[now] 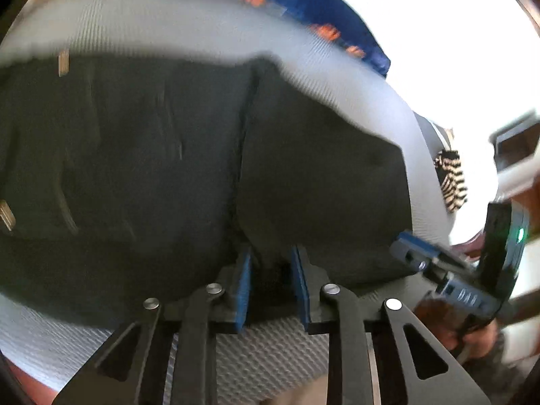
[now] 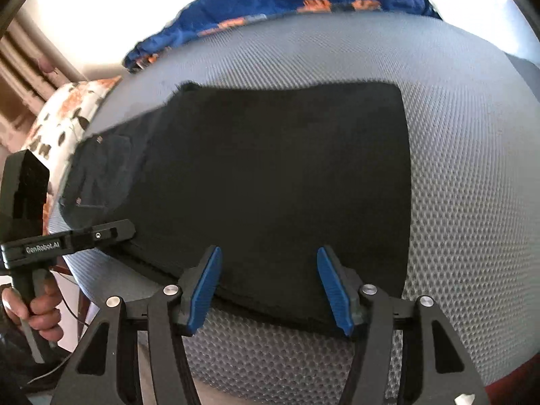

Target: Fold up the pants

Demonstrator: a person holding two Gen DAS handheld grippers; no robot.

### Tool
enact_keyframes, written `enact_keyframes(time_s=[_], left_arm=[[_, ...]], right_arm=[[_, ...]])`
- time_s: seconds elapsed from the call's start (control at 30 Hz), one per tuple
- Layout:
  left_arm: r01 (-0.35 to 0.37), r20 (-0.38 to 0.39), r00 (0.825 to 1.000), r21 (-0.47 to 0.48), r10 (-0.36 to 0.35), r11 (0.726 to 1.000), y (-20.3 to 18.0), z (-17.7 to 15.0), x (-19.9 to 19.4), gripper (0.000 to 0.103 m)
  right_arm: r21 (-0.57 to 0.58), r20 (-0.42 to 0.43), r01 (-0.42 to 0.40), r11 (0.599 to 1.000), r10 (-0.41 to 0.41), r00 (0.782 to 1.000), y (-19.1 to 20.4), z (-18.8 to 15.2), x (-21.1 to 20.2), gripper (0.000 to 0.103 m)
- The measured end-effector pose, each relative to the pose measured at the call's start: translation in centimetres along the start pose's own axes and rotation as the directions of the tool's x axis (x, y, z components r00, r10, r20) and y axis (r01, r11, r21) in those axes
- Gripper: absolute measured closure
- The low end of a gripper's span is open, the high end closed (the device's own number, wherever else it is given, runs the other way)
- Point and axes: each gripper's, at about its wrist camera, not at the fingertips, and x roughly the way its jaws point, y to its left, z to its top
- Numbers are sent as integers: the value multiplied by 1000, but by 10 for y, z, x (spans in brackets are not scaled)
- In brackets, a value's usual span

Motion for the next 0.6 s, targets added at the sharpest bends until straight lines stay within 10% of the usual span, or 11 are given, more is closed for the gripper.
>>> enact_keyframes(time_s=[0.27, 0.6], left_arm=[[-102, 142, 987, 208, 73, 973, -40, 50, 17, 58], [-80, 32, 997, 272, 74, 959, -43, 93, 85, 58]], right_arm=[[-74, 85, 194, 978, -188, 979, -9, 47, 10, 57], [-122, 63, 262, 957, -256, 965, -22, 77, 41, 58]])
